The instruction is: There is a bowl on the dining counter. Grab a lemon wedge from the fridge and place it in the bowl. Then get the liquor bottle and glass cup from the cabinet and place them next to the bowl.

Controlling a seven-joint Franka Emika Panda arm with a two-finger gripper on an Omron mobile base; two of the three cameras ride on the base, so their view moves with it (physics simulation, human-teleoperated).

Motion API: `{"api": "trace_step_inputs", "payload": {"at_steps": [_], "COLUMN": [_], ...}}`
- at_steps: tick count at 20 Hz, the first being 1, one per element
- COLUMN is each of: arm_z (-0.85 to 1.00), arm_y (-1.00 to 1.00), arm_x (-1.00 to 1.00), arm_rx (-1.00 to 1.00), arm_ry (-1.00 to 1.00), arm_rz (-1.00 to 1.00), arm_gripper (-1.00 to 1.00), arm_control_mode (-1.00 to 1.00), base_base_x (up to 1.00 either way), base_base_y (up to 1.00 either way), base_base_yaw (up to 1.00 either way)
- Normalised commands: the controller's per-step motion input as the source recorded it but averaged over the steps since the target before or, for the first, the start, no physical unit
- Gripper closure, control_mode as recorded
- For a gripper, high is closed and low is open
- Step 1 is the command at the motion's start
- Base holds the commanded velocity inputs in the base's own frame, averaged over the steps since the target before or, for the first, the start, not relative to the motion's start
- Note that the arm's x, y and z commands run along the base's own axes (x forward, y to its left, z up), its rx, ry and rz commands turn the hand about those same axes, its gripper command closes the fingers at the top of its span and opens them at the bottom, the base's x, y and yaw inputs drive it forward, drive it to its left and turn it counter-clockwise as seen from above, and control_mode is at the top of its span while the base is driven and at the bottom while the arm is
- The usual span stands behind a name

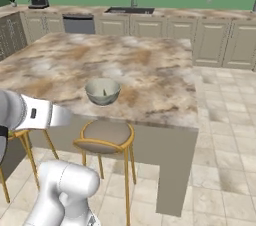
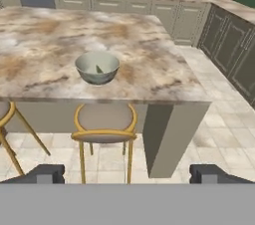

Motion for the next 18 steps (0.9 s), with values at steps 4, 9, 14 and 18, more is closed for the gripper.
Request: {"api": "trace_step_inputs", "payload": {"at_steps": [4, 9, 14, 18], "arm_z": [0.0, 0.0, 0.0, 0.0], "arm_y": [0.0, 0.0, 0.0, 0.0], "arm_x": [0.0, 0.0, 0.0, 0.0], "arm_rx": [0.0, 0.0, 0.0, 0.0], "arm_ry": [0.0, 0.0, 0.0, 0.0], "arm_rz": [0.0, 0.0, 0.0, 0.0], "arm_gripper": [-1.0, -1.0, -1.0, -1.0], "arm_control_mode": [1.0, 1.0, 1.0, 1.0], "base_base_x": [-0.11, 0.18, 0.39, 0.59], "base_base_y": [-1.0, -1.0, -0.91, -0.76], "base_base_yaw": [-0.23, -0.12, -0.08, -0.08]}}
